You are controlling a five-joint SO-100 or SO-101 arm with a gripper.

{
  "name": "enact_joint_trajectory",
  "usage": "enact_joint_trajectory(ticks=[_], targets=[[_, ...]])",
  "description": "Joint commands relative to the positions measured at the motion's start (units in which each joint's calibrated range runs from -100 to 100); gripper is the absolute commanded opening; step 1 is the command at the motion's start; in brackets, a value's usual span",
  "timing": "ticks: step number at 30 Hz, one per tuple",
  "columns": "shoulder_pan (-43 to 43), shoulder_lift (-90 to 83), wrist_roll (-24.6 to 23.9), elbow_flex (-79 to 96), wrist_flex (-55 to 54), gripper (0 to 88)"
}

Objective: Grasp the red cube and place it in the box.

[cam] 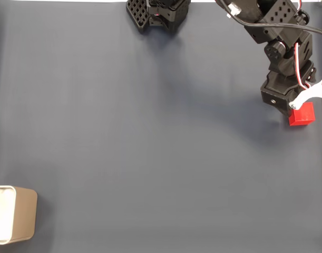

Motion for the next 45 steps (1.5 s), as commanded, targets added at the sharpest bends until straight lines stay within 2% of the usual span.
enact_joint_trajectory(ticks=[1, 29, 45], targets=[[0.54, -0.14, -0.49, -0.97, -1.76, 37.0], [0.96, 7.14, -0.15, -6.17, -8.48, 36.9], [-0.53, 7.66, -0.15, -9.18, -8.4, 37.0]])
